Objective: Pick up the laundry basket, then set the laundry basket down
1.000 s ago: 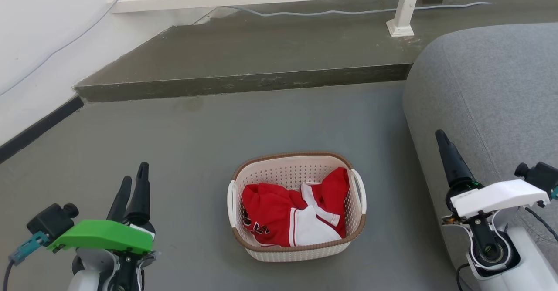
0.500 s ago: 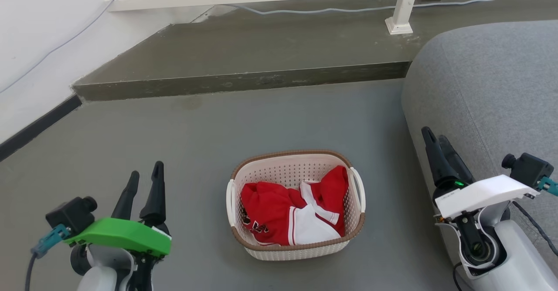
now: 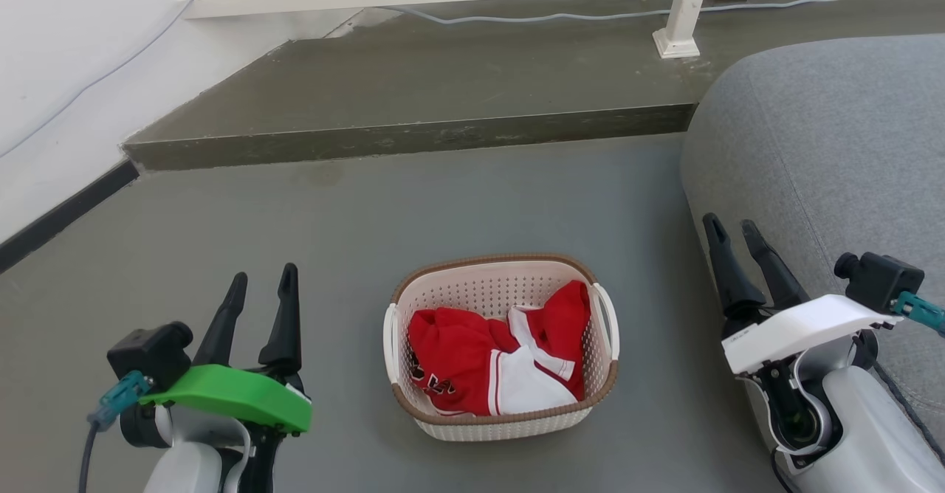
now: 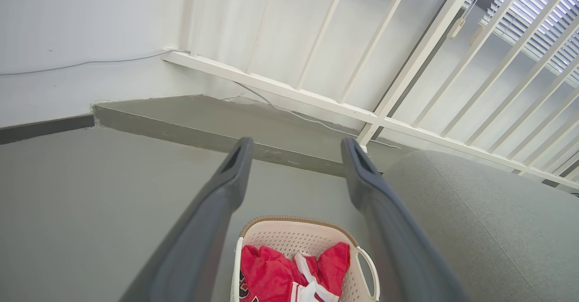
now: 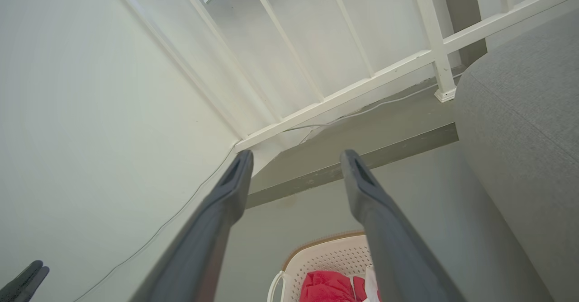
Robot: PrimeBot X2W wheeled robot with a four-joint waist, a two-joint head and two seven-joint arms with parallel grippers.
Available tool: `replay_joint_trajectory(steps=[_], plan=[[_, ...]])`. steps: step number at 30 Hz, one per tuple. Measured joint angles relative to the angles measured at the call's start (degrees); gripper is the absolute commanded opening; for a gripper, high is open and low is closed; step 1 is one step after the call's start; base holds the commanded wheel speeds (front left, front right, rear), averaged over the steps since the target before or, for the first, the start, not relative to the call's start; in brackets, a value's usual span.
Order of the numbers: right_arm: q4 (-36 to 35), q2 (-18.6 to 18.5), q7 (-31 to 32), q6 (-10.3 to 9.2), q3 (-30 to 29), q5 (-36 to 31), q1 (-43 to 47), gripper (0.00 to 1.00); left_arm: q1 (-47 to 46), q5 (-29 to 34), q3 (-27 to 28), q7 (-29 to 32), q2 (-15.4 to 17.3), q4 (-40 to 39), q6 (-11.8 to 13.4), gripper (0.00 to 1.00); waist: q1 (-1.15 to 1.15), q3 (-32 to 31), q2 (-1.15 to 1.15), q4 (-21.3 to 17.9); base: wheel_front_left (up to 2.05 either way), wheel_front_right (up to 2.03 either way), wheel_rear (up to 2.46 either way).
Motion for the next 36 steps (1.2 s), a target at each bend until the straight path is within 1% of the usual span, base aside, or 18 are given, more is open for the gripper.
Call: replay_joint_trajectory(steps=[2,6,11,15,17,27,36], plan=[[0.02,-0.08,-0.23,-0.43,0.23,-1.48,-0.01,1.0,-0.04,1.27,-0.19,-0.26,-0.01,-0.13,0.0,1.0,0.0,0.02,0.0,0.0,0.0,0.0,0.0],[0.05,-0.24,-0.97,-0.48,0.77,-3.37,-0.04,1.0,-0.15,3.47,-0.58,-0.91,-0.04,-0.25,0.01,1.0,0.0,0.05,0.0,-0.01,0.0,0.0,0.0],[0.21,-0.29,-2.12,-0.51,1.63,-7.34,-0.2,1.0,-0.23,7.66,-1.03,-1.96,-0.15,-0.52,0.18,1.0,0.0,0.1,0.0,0.0,0.0,0.0,0.0],[0.21,-0.3,-2.7,-0.53,2.25,-9.78,-0.32,1.0,-0.34,10.09,-1.26,-2.53,-0.2,-0.76,0.18,1.0,0.0,0.16,0.0,-0.01,0.0,0.0,0.0],[0.21,-0.31,-3.19,-0.91,2.58,-11.33,-0.48,1.0,-0.45,11.57,-1.47,-3.02,-0.22,-0.91,0.18,1.0,0.0,0.24,0.0,-0.01,0.0,0.0,0.0],[0.19,-0.51,-4.78,-0.93,3.52,-17.83,-1.42,1.0,-1.41,18.08,-2.52,-4.54,-0.33,-1.57,0.18,1.0,0.0,0.82,0.0,0.01,0.0,0.0,0.0],[0.33,-0.22,-4.87,-0.92,3.0,-18.33,-1.48,1.0,-1.41,18.26,-2.43,-4.55,-0.41,-1.55,0.18,1.0,0.0,0.83,0.0,0.04,0.0,0.0,0.0]])
